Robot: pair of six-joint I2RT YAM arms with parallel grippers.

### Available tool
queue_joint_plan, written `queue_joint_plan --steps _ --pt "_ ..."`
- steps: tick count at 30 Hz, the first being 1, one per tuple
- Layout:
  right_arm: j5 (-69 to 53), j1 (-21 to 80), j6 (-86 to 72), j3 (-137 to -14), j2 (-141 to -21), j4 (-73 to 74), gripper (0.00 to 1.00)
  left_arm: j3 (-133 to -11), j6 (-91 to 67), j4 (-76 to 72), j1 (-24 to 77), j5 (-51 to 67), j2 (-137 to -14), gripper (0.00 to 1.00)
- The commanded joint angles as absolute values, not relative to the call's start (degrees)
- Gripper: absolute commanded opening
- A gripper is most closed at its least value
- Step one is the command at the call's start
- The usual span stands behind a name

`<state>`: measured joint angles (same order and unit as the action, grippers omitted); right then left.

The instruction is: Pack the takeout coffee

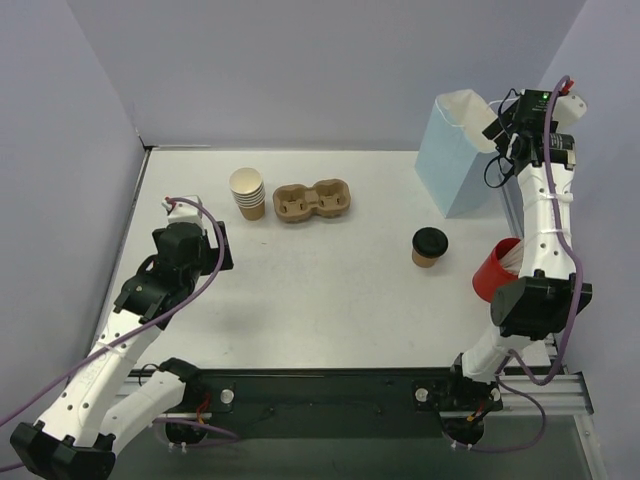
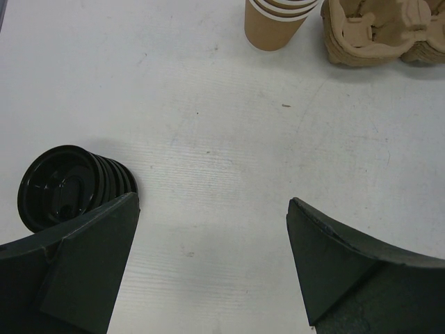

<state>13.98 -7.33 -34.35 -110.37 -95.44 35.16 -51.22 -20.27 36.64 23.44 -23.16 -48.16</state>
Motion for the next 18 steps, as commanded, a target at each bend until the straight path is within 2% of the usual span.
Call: queue_joint_plan --steps 1,15,18 --pt "12.84 -8.09 -36.74 -114.69 -100.36 33.92 0.73 -51.42 -19.42 34.8 23.03 -22.15 -47.37 0.97" --pt "15.12 -7.82 -37.44 -116.98 -108.28 34.19 0.69 -51.41 -19.16 34.36 23.03 -20.83 -47.46 0.97" --pt "15.12 -8.0 -37.18 -118.12 -109.77 34.1 0.64 -51.33 -19.16 34.45 23.03 -20.83 -47.37 0.97"
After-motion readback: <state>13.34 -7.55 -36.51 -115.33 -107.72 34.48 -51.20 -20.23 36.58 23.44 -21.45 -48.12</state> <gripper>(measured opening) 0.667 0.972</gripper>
